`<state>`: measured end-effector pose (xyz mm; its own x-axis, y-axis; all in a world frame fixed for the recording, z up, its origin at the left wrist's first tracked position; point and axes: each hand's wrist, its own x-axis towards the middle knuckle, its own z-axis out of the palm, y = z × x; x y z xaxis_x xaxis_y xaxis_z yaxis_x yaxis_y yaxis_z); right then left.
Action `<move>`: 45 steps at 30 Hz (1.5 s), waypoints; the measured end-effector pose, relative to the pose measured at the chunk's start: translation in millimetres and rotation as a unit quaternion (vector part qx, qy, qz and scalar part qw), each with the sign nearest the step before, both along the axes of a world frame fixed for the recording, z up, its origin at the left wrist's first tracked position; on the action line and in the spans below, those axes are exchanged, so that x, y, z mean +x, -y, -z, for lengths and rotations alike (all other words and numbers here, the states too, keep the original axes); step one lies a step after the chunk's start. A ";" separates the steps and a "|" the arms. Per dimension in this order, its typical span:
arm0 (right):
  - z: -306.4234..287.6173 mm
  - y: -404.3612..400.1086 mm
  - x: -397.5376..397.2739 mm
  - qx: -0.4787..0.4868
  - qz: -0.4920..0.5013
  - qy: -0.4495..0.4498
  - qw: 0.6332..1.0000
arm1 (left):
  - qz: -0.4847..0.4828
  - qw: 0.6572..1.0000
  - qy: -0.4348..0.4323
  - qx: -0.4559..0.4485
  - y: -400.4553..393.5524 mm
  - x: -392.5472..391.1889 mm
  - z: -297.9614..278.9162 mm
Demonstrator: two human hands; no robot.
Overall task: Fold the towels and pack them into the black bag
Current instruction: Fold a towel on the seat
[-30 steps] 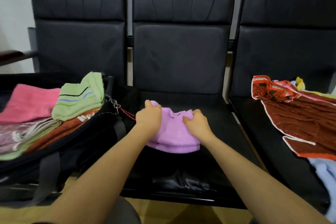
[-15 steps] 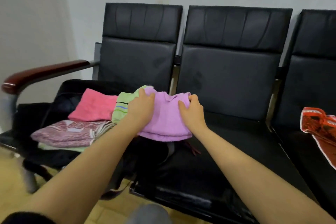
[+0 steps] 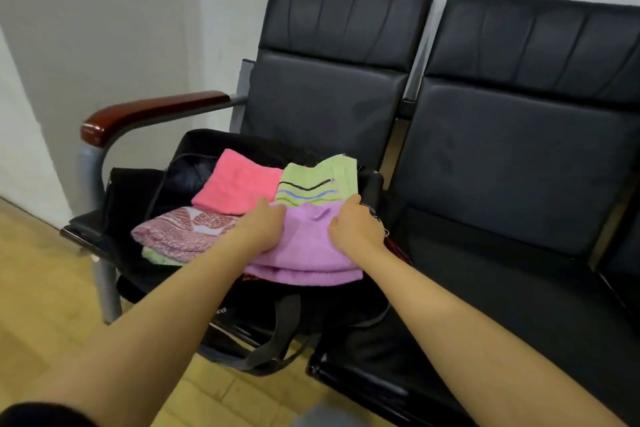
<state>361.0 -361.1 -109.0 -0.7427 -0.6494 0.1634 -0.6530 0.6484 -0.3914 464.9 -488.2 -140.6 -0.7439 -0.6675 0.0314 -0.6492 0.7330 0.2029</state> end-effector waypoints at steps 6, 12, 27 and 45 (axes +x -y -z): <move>23.1 4.1 1.4 0.027 -0.064 -0.297 0.952 | 0.018 0.982 0.037 -0.187 -3.1 -0.6 29.4; 25.4 2.0 -22.1 0.191 -0.244 -0.230 0.922 | 0.058 0.988 0.047 -0.133 -2.7 -3.5 35.8; 19.7 -31.9 -35.2 -0.059 -0.048 -0.029 0.997 | -0.006 0.990 -0.128 -0.065 -34.6 -21.8 3.8; 23.1 -356.3 -186.3 -0.181 0.235 0.016 0.955 | 0.296 0.936 -0.173 0.080 -336.5 -226.2 -13.6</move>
